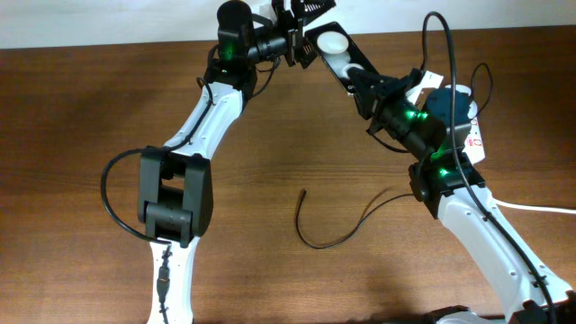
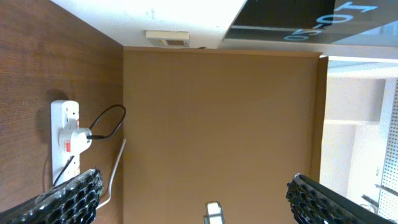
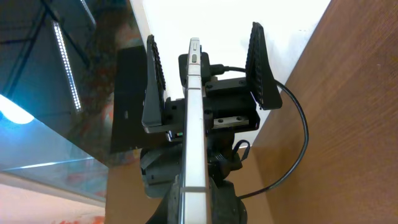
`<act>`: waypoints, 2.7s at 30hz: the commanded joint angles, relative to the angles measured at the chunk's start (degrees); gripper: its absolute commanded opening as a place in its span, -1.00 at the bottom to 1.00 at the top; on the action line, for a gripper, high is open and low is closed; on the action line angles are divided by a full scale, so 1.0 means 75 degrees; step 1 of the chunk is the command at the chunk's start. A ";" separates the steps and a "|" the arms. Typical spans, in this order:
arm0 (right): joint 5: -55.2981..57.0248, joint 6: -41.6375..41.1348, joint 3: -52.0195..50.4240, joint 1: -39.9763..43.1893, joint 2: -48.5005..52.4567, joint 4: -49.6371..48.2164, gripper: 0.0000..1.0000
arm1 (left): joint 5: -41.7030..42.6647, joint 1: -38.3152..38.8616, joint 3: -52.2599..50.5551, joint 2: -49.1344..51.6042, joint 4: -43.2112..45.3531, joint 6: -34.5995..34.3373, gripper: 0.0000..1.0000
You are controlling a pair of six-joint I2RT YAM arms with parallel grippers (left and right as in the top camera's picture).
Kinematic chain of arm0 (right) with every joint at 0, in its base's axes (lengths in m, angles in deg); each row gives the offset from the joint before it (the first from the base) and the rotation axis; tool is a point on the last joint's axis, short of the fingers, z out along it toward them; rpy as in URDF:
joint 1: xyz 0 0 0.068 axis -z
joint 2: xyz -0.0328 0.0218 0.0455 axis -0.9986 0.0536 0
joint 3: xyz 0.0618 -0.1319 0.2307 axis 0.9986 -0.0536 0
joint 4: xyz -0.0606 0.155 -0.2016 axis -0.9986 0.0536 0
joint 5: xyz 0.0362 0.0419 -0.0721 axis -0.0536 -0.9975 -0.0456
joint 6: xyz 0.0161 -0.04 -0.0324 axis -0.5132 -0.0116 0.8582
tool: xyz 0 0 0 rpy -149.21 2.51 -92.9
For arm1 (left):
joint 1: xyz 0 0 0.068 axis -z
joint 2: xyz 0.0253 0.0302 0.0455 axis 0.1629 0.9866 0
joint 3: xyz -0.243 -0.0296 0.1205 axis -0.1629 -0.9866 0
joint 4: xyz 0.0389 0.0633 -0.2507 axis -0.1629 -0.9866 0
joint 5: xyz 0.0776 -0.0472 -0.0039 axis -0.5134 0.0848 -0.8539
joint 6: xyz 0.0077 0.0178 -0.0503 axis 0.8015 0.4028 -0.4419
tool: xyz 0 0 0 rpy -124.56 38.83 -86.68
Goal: Plug charger to phone and switch on socket
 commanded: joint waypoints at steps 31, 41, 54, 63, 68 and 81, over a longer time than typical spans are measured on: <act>0.0096 0.0050 0.0160 -0.0052 -0.0044 -0.0737 -0.92 | -0.0364 0.0431 0.0102 0.0050 0.0245 0.0799 0.99; -0.0017 0.1224 0.0157 -0.0044 -0.0044 -0.0297 -0.92 | -0.0291 0.0370 0.0102 0.0050 0.0254 0.0443 0.99; 0.0530 0.1454 0.0157 -0.0044 -0.0041 -0.0082 -0.92 | -0.0096 0.0525 0.0102 0.0050 0.1673 -0.0300 0.99; 0.0994 0.1454 0.0157 -0.0044 -0.0041 -0.0160 -0.92 | -0.0128 0.0525 0.0102 0.0050 0.1670 -0.0303 0.99; 0.1105 0.1457 0.0157 -0.0044 -0.0041 -0.0157 -0.92 | -0.0157 0.0621 0.0102 0.0052 0.1609 -0.0300 0.71; 0.1131 0.1460 0.0157 -0.0044 -0.0041 -0.0154 -0.92 | -0.0335 0.0796 0.0102 0.0052 0.1550 -0.0300 -0.70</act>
